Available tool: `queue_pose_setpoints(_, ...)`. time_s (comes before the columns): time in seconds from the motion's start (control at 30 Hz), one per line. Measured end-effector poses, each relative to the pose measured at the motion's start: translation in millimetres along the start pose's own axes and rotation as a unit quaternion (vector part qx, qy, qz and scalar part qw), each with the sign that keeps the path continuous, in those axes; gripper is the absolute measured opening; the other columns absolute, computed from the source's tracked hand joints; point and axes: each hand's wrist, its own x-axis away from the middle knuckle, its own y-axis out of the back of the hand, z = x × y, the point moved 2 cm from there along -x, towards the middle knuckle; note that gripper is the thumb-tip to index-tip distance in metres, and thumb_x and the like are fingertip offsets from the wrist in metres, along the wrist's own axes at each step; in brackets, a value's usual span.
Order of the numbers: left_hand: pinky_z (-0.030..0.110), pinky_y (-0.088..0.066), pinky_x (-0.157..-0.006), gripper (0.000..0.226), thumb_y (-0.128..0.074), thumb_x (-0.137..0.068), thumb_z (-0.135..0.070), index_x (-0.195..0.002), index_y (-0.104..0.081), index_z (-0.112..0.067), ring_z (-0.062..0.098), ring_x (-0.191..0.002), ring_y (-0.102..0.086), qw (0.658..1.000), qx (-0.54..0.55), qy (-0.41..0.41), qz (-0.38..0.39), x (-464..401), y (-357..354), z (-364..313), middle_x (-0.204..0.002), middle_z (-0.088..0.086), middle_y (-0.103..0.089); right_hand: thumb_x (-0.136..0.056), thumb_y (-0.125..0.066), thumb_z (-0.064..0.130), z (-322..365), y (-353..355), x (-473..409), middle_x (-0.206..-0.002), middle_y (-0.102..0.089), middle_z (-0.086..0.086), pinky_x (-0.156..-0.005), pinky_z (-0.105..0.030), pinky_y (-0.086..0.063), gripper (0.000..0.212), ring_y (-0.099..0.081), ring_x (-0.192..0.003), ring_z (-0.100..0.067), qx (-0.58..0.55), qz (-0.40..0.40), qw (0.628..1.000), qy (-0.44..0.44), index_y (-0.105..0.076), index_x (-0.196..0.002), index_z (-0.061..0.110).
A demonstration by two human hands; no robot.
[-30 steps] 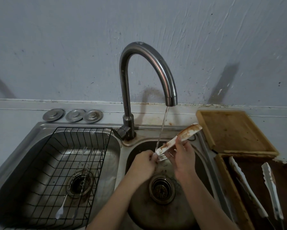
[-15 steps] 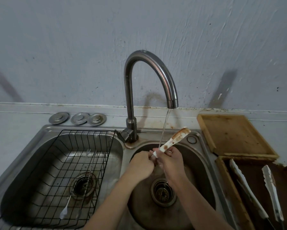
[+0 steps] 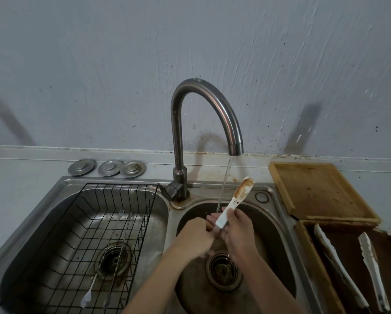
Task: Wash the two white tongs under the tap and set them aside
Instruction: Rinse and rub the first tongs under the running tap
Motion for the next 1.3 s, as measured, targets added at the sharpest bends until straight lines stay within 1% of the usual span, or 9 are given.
queue_pose_setpoints(0.2, 0.028, -0.051, -0.068, 0.026, -0.052, -0.091, -0.034, -0.082, -0.070, -0.018, 0.015, -0.071, -0.064, 0.998, 0.054, -0.021, 0.016, -5, 9, 6, -0.077, 0.004, -0.068, -0.095, -0.049, 0.017, 20, 13, -3, -0.064, -0.063, -0.004, -0.048, -0.024, -0.048, 0.011, -0.059, -0.048, -0.010, 0.200, 0.010, 0.979, 0.035, -0.058, -0.101, 0.013)
queue_pose_setpoints(0.3, 0.034, -0.054, -0.074, 0.021, -0.054, -0.090, -0.033, -0.077, -0.069, -0.025, 0.017, -0.073, -0.066, 0.995, 0.062, -0.049, -0.057, -11, 5, 9, -0.076, 0.003, -0.069, -0.093, -0.054, 0.023, 30, 21, -6, -0.050, -0.057, 0.002, -0.038, -0.017, -0.038, 0.012, -0.047, -0.036, -0.002, 0.382, 0.043, 0.920, 0.073, -0.061, -0.087, 0.015)
queue_pose_setpoints(0.37, 0.030, -0.054, -0.067, 0.021, -0.054, -0.091, -0.028, -0.077, -0.069, -0.023, 0.014, -0.068, -0.064, 0.983, 0.176, -0.041, -0.027, -13, -2, 7, -0.072, 0.002, -0.066, -0.094, -0.051, 0.028, 37, 19, -8, -0.046, -0.054, 0.004, -0.037, -0.012, -0.036, 0.023, -0.046, -0.033, 0.000, 0.456, 0.060, 0.883, 0.091, -0.061, -0.075, 0.018)
queue_pose_setpoints(0.53, 0.032, -0.058, -0.076, 0.022, -0.053, -0.093, -0.026, -0.095, -0.067, -0.009, 0.016, -0.076, -0.069, 0.921, 0.386, 0.035, 0.046, -10, -28, 5, -0.078, 0.006, -0.071, -0.098, -0.039, 0.033, 43, 3, -13, -0.055, -0.052, 0.006, -0.042, -0.014, -0.032, 0.040, -0.047, -0.043, -0.003, 0.634, 0.103, 0.761, 0.097, -0.049, -0.060, 0.024)
queue_pose_setpoints(0.73, 0.037, -0.056, -0.083, 0.031, -0.062, -0.086, -0.014, -0.110, -0.059, 0.005, 0.027, -0.097, -0.067, 0.762, 0.628, 0.155, 0.026, -16, -30, 16, -0.109, 0.023, -0.068, -0.096, -0.040, 0.040, 37, -8, -16, -0.055, -0.054, 0.001, -0.047, -0.021, -0.038, 0.040, -0.051, -0.044, -0.009, 0.700, 0.122, 0.702, 0.053, -0.056, -0.067, 0.018)
queue_pose_setpoints(0.87, 0.038, -0.059, -0.070, 0.028, -0.059, -0.089, -0.018, -0.105, -0.058, 0.004, 0.024, -0.076, -0.071, 0.696, 0.694, 0.184, -0.015, -21, -39, 16, -0.077, 0.016, -0.073, -0.096, -0.037, 0.042, 34, -11, -10, -0.059, -0.055, 0.001, -0.050, -0.026, -0.037, 0.041, -0.053, -0.052, -0.011, 0.731, 0.098, 0.669, 0.092, -0.057, -0.068, 0.018)
queue_pose_setpoints(1.03, 0.035, -0.058, -0.072, 0.029, -0.064, -0.085, -0.016, -0.107, -0.061, 0.002, 0.023, -0.084, -0.071, 0.727, 0.667, 0.161, 0.017, -23, -50, 11, -0.094, 0.016, -0.072, -0.098, -0.029, 0.041, 44, 1, -5, -0.070, -0.059, -0.001, -0.064, -0.032, -0.048, 0.042, -0.059, -0.067, -0.017, 0.779, 0.060, 0.611, 0.129, -0.056, -0.075, 0.017)
queue_pose_setpoints(1.2, 0.039, -0.058, -0.066, 0.049, -0.050, -0.090, -0.047, -0.092, -0.057, 0.002, 0.029, -0.083, -0.071, 0.703, 0.681, 0.206, -0.008, -23, -49, 8, -0.087, 0.021, -0.072, -0.098, -0.027, 0.042, 50, 22, -1, -0.060, -0.048, 0.005, -0.057, -0.029, -0.042, 0.042, -0.054, -0.060, -0.017, 0.783, 0.059, 0.589, 0.189, -0.045, -0.066, 0.022)
queue_pose_setpoints(1.3, 0.039, -0.060, -0.071, 0.042, -0.055, -0.089, -0.041, -0.084, -0.059, 0.001, 0.026, -0.076, -0.073, 0.726, 0.659, 0.194, 0.037, -20, -58, -2, -0.079, 0.018, -0.072, -0.099, -0.025, 0.042, 55, 31, -1, -0.062, -0.051, 0.004, -0.061, -0.031, -0.046, 0.044, -0.057, -0.062, -0.017, 0.791, 0.063, 0.580, 0.186, -0.047, -0.067, 0.021)
